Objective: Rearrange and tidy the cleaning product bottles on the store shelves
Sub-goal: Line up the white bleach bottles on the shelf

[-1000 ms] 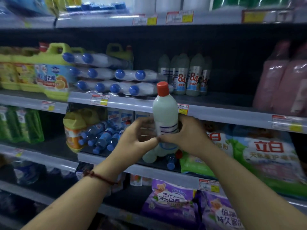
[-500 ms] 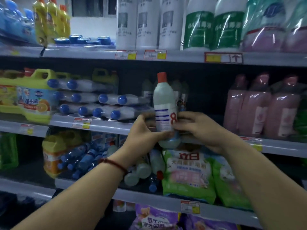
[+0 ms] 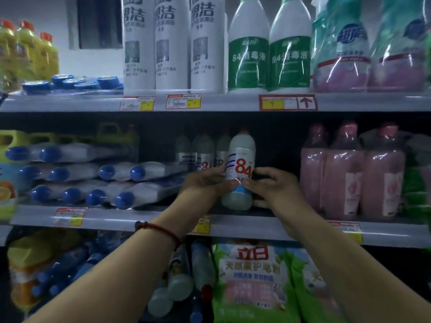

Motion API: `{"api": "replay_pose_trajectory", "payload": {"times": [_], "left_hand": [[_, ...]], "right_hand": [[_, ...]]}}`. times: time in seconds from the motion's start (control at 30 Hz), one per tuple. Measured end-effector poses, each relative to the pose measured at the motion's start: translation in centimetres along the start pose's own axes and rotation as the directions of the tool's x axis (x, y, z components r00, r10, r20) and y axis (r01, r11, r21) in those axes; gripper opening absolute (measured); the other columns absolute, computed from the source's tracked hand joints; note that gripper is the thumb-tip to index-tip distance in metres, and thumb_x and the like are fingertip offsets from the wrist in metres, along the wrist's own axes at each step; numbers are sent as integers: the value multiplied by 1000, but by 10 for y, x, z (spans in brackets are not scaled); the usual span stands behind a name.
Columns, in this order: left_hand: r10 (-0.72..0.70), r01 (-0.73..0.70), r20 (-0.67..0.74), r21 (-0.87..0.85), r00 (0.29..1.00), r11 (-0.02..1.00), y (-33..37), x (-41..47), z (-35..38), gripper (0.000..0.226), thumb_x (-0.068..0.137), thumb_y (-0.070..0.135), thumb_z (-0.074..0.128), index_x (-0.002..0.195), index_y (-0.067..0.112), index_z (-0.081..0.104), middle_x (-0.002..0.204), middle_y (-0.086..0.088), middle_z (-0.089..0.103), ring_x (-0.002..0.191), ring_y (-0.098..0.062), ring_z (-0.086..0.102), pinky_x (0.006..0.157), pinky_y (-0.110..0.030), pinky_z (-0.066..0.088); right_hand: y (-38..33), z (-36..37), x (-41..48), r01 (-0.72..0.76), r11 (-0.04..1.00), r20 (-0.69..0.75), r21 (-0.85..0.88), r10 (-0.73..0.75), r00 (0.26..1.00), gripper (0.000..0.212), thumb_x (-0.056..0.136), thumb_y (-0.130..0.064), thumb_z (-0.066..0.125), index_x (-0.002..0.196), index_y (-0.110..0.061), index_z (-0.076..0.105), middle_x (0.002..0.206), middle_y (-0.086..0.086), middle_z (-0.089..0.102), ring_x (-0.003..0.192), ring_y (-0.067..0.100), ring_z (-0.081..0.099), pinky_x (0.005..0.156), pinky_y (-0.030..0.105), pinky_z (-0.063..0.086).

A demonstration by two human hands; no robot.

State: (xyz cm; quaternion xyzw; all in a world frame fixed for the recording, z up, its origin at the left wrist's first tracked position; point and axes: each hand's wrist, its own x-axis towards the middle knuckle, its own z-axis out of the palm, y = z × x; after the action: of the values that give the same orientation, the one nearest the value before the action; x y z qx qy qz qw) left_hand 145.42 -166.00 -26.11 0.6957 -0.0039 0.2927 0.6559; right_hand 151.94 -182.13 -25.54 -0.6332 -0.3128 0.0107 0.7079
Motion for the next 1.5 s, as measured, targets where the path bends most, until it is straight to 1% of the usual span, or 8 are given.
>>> {"api": "replay_pose_trajectory", "payload": {"times": [0.17,0.37,0.5,0.7,0.9,1.0,1.13,1.5], "left_hand": [[41,-46,50,119,998,992,-1,33,13,34,80,-10,74,102,17,72,99,-4,77,96,-21,73,88,-36,59],[45,-66,70,332,997,941,-13,73,25,37,80,-10,74,114,3,71,105,-8,72,88,-14,67,70,-16,58],[-7,-2,18,430,1000,903,-27,93,27,41,81,3,80,119,15,72,113,-6,72,107,-22,66,95,-38,57],[-107,139,-102,397,989,907,-46,104,16,18,75,5,83,89,-3,75,93,-16,74,95,-31,71,87,-43,60],[-325,301,99,204,940,932,-45,104,9,27,84,-17,63,88,10,68,111,-12,69,109,-27,66,89,-34,59],[-350,286,147,339,925,896,-45,111,15,30,85,-12,61,84,18,65,115,-6,65,117,-26,61,101,-41,54],[-351,224,177,497,919,838,-48,125,21,28,84,-7,62,108,7,68,117,-14,66,114,-29,63,101,-47,54],[-316,154,170,606,933,780,-59,141,20,40,77,-1,67,116,10,68,114,-11,67,108,-27,62,97,-45,55]], "right_hand": [[7,-3,25,83,982,-92,-171,-100,991,41,76,-11,85,108,-27,66,96,-2,75,89,12,73,83,38,61],[26,-2,66,26,944,-174,-329,-87,981,42,72,-5,86,92,-31,60,95,2,74,88,17,72,82,45,61],[37,1,84,-25,925,-184,-378,-49,982,44,71,-3,86,95,-26,57,98,4,72,90,19,71,83,45,61],[37,-4,95,-128,885,-145,-447,70,987,20,78,-9,83,86,-14,66,93,7,70,85,20,71,76,44,63],[43,-14,97,-242,931,-76,-273,230,970,28,85,7,69,77,-18,59,91,2,64,90,15,63,85,35,57],[50,-12,110,-259,915,-69,-310,250,966,29,83,7,69,78,-20,60,94,1,66,94,17,64,89,36,56],[60,-9,125,-267,905,-59,-332,262,963,22,76,7,72,91,-10,72,101,9,74,97,23,70,92,43,58],[71,-7,143,-238,872,12,-428,269,963,29,78,5,67,101,-12,71,104,8,72,99,23,68,93,42,57]]}}
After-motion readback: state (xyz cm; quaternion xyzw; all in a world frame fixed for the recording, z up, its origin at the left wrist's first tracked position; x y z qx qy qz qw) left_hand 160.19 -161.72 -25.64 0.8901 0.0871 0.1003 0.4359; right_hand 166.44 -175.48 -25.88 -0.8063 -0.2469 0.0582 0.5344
